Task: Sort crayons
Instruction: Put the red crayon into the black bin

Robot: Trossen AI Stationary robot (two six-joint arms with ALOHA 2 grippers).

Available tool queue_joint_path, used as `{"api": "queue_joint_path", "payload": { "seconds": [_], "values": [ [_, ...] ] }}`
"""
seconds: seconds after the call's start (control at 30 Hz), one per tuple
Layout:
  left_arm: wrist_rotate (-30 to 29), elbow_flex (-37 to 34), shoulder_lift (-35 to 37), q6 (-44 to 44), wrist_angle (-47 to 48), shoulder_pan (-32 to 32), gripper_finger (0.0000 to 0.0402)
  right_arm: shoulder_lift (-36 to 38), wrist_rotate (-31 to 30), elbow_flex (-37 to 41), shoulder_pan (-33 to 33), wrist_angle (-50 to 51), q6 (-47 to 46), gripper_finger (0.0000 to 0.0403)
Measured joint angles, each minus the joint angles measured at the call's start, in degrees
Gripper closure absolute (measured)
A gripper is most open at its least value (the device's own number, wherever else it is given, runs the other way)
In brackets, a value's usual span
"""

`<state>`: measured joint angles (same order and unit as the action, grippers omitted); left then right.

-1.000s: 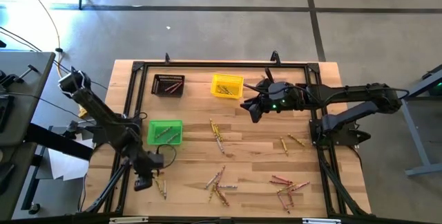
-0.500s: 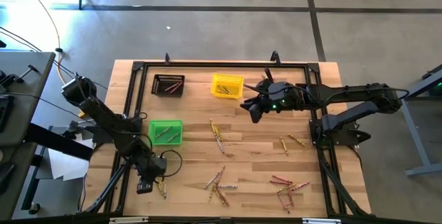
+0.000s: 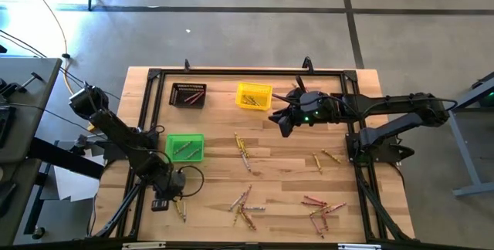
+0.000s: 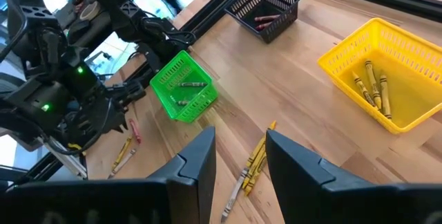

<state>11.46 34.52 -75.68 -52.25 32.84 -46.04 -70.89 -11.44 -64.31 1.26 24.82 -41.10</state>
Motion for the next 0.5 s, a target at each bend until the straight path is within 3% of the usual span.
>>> {"api": "queue_joint_path", "payload": {
  "seconds": [0.27,0.5],
  "values": [
    [-1.8,0.0,0.0,-1.8,0.0,0.8,0.0366,0.0,-1.9,0.0,0.0,0.0,0.0,0.0289],
    [-3.8,0.0,0.0,-12.6,0.3,2.6,0.0365,0.0,-2.1,0.0,0.0,0.0,0.0,0.0289]
  ]
}}
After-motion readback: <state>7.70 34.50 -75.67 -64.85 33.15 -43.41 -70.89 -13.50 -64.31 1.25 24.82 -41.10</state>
